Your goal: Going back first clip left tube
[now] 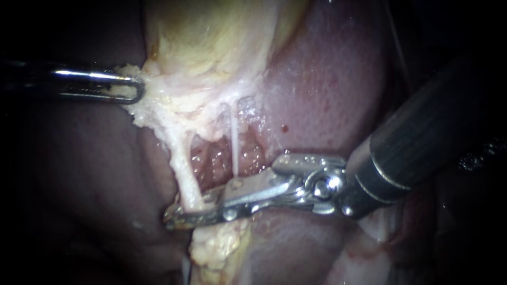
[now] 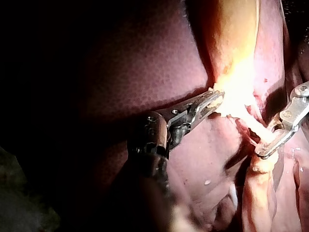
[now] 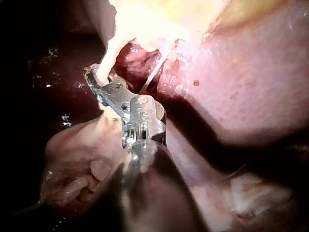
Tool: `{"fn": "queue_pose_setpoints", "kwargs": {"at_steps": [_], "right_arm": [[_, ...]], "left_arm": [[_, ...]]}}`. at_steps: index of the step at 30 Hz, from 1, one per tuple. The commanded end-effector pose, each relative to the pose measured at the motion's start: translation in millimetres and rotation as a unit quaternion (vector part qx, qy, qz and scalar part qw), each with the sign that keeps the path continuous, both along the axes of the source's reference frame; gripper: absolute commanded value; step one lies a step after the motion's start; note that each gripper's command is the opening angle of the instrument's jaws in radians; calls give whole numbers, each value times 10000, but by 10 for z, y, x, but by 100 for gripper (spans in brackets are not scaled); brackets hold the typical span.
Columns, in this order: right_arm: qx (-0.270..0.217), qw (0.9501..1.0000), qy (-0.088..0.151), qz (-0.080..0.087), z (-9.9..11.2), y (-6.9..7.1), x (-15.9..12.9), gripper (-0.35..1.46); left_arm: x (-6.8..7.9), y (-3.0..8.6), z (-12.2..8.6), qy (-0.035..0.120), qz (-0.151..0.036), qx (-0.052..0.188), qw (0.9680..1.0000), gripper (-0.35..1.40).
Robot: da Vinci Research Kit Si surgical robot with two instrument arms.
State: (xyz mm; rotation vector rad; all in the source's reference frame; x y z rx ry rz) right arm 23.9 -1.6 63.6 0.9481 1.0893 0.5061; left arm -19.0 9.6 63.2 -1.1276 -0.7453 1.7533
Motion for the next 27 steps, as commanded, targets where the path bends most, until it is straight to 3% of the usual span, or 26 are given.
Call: {"fn": "queue_pose_setpoints", "kwargs": {"at_steps": [1, 9, 13, 17, 22, 27], "right_arm": [[0, 10000, 1, -1, 0, 0, 0, -35], [46, 10000, 38, 29, 1, 0, -1, -33], [98, 9997, 190, 123, 2, -4, 4, 45], [374, 9982, 359, 288, 1, -11, 9, 49], [362, 9982, 375, 306, 7, -15, 13, 50], [243, 9985, 371, 319, 35, -18, 17, 50]], "left_arm": [[0, 0, 0, 2, 0, -2, 10000, -35], [0, 0, 0, 3, -1, -2, 10000, -35], [0, 0, 0, 3, -1, -2, 10000, -35], [0, 0, 0, 3, 0, -2, 10000, -35], [0, -1, -1, 3, -1, -2, 10000, -35], [0, -1, -1, 4, -1, -2, 10000, -35]]}}
